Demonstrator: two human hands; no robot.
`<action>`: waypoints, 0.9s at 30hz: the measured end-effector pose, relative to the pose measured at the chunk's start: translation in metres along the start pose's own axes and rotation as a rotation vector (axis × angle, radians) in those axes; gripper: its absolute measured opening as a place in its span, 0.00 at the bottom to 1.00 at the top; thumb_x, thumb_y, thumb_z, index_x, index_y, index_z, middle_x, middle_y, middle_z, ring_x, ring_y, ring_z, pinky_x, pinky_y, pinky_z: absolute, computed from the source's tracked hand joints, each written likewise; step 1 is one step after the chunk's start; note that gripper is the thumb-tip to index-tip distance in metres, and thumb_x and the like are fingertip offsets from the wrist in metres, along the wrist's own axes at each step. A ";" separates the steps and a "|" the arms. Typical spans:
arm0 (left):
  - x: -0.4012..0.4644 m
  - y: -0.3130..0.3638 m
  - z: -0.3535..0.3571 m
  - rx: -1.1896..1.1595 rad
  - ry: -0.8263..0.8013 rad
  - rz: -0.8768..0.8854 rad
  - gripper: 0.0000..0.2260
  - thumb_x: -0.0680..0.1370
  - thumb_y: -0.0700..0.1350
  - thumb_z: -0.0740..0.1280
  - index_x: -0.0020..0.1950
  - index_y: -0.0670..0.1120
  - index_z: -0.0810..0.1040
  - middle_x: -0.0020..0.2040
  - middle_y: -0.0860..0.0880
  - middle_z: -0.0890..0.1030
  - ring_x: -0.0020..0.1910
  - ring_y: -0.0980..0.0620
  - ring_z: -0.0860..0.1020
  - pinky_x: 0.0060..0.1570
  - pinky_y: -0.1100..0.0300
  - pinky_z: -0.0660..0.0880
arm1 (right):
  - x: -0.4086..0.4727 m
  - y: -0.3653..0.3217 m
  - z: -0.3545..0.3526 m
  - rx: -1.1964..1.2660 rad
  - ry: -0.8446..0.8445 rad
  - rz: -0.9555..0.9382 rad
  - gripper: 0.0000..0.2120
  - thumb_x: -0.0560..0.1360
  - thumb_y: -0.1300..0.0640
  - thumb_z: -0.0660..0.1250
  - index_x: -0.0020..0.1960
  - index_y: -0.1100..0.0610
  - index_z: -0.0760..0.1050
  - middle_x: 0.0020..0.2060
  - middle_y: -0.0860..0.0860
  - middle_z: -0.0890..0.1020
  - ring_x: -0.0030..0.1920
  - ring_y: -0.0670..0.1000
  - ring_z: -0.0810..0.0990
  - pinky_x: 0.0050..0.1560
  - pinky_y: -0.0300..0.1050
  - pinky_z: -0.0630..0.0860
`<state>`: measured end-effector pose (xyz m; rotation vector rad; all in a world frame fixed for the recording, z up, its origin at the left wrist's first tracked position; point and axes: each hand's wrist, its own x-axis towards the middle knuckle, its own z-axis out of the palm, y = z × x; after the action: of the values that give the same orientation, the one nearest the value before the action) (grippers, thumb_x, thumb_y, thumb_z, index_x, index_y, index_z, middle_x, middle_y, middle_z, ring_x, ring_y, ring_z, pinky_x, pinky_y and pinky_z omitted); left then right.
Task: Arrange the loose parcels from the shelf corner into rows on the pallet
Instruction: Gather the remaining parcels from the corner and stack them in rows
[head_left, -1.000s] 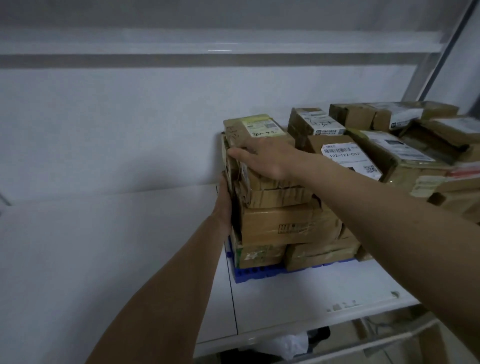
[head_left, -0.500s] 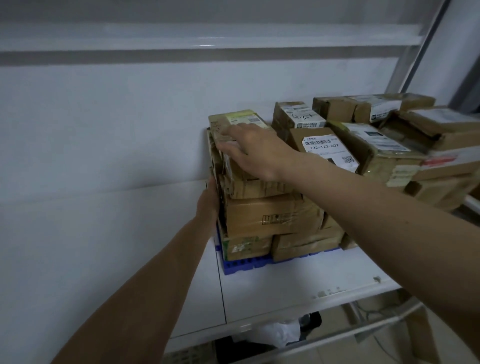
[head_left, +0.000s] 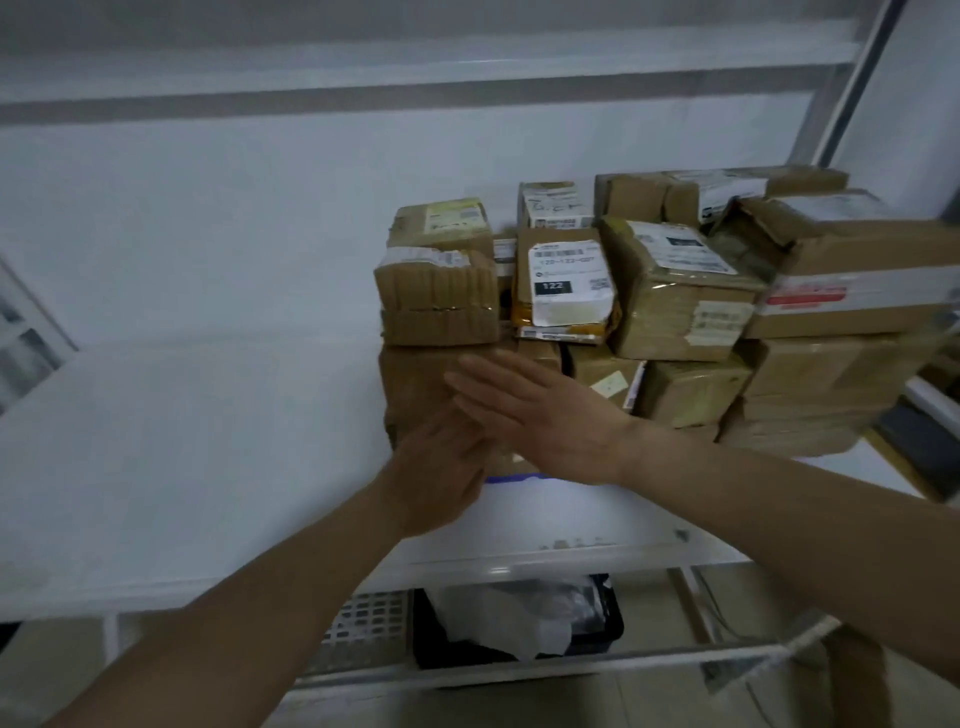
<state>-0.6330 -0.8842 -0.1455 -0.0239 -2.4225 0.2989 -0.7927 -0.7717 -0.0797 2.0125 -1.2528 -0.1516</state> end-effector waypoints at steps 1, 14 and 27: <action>0.006 0.010 0.008 0.058 -0.081 0.046 0.18 0.72 0.40 0.68 0.61 0.37 0.79 0.60 0.39 0.80 0.61 0.40 0.77 0.64 0.46 0.71 | -0.021 0.001 0.007 -0.016 -0.029 0.005 0.25 0.78 0.59 0.58 0.74 0.62 0.62 0.75 0.57 0.60 0.75 0.59 0.56 0.74 0.57 0.55; 0.029 -0.003 0.051 0.676 -0.465 0.146 0.43 0.74 0.48 0.67 0.77 0.41 0.40 0.78 0.42 0.43 0.76 0.41 0.41 0.74 0.44 0.38 | -0.099 0.037 0.071 -0.251 -0.349 -0.022 0.32 0.74 0.60 0.40 0.75 0.65 0.33 0.72 0.63 0.29 0.72 0.61 0.27 0.70 0.59 0.27; 0.058 0.036 0.072 0.419 -0.211 0.393 0.26 0.80 0.47 0.63 0.76 0.44 0.60 0.75 0.45 0.64 0.74 0.45 0.64 0.73 0.48 0.56 | -0.156 0.039 0.080 -0.205 -0.097 -0.105 0.31 0.78 0.59 0.52 0.77 0.64 0.43 0.77 0.58 0.45 0.77 0.57 0.44 0.76 0.55 0.42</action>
<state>-0.7251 -0.8580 -0.1696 -0.2957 -2.4991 1.0269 -0.9377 -0.6967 -0.1539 1.9115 -1.1410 -0.4163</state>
